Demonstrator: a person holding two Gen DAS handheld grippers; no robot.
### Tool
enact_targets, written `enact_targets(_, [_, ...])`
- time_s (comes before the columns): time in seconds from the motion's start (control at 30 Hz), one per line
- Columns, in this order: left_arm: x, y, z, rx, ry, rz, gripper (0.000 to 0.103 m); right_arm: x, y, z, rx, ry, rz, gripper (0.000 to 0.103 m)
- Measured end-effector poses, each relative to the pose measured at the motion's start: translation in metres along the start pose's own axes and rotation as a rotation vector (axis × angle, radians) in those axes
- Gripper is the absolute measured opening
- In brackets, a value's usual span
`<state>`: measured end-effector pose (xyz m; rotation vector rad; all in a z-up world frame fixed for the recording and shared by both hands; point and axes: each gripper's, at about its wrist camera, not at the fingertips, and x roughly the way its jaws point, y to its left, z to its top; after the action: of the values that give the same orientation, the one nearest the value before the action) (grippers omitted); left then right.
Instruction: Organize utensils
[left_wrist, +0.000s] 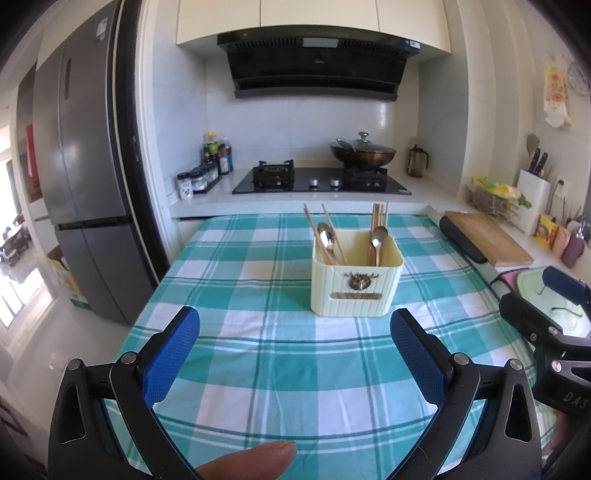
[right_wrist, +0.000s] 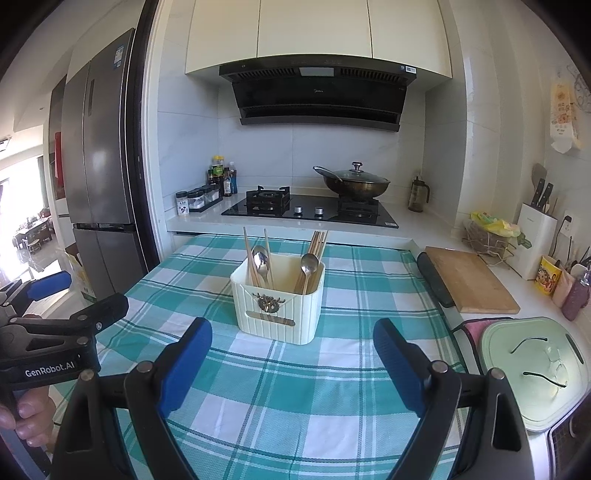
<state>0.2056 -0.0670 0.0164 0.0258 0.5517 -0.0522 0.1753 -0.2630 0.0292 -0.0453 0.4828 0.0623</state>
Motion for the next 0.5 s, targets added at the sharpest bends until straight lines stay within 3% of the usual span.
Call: enact_targets(0.5, [0.0013, -0.0007, -0.0016, -0.002, 0.006, 0.001, 0.103, -0.0001, -0.0001, 0.0002, 0.0, 0.001, 0.0, 0.091])
